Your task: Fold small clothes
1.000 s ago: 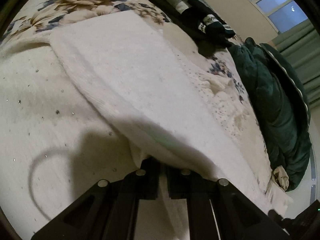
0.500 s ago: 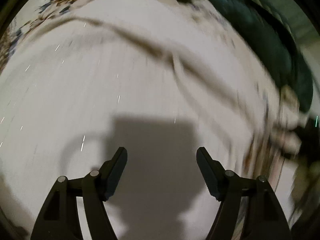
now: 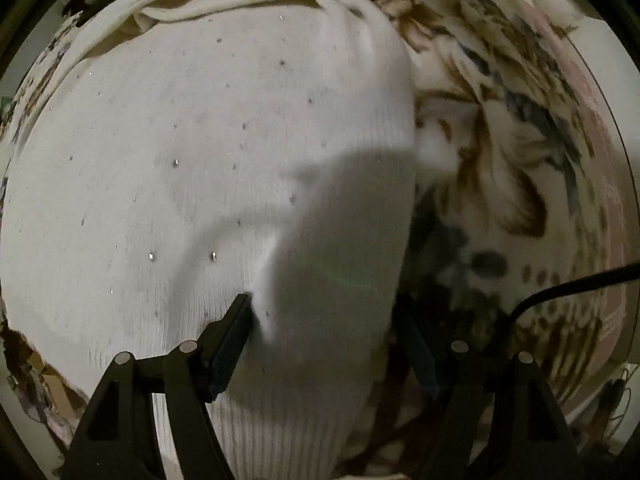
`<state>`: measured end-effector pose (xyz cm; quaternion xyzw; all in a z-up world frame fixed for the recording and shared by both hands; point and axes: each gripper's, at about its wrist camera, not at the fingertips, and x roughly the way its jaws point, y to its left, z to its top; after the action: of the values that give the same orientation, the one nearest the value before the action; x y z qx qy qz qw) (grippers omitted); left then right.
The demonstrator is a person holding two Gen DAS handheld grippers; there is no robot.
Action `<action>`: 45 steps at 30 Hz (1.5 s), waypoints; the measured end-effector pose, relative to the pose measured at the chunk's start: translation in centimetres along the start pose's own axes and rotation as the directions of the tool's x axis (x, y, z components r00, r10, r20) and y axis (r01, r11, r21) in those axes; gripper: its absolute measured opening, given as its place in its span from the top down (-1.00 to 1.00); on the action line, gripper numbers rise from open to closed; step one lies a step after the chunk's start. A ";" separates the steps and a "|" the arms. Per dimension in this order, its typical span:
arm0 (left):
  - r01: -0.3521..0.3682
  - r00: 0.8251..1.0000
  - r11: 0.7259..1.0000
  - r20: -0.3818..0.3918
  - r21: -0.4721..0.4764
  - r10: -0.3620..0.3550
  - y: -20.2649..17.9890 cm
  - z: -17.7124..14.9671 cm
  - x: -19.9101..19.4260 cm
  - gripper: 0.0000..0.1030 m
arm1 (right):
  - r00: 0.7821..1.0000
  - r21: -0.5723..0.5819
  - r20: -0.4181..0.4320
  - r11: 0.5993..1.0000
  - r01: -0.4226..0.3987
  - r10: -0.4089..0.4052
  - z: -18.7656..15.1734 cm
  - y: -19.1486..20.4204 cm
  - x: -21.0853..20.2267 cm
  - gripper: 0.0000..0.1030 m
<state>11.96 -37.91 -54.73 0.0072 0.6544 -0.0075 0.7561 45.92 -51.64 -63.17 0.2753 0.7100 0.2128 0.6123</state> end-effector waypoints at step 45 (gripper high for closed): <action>0.512 0.843 0.518 0.286 -0.685 -0.456 47.2 -4.9 -2.1 0.23 | 0.923 -0.099 -0.061 0.922 0.373 -0.380 3.9 47.3 33.9 0.31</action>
<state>7.82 9.41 -53.32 -0.4819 0.5484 0.0476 0.6817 52.59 6.15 -59.06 0.0984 0.7635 0.1321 0.6245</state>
